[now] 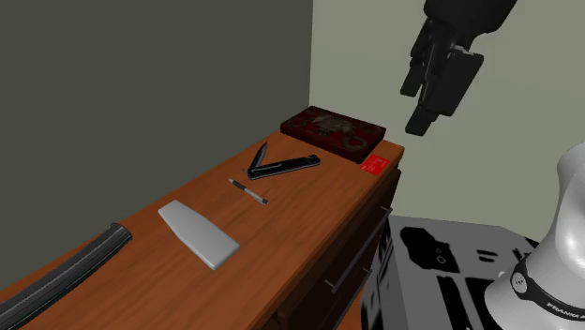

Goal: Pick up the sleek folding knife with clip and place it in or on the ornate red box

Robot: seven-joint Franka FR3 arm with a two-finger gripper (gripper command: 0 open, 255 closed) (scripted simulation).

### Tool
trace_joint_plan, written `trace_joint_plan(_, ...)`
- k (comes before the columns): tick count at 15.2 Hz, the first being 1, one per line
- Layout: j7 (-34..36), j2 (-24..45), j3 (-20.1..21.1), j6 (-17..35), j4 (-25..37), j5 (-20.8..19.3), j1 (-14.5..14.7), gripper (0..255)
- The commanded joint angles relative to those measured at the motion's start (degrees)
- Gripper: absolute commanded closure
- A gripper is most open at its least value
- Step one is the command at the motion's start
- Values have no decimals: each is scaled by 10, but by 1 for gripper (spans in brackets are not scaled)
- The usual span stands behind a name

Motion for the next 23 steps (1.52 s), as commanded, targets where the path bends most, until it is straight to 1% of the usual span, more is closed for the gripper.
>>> trace_joint_plan(1, 0, 0, 0, 0, 0, 0, 0, 0)
trace_joint_plan(7, -113, 68, -81, 79, -15, -20, -2, 0)
trace_joint_plan(13, -229, 171, -158, 151, 6, -20, 4, 0)
trace_joint_plan(18, -334, 276, -214, 200, 48, 7, 14, 0)
trace_joint_plan(23, -448, 396, -256, 231, 113, 63, 20, 0)
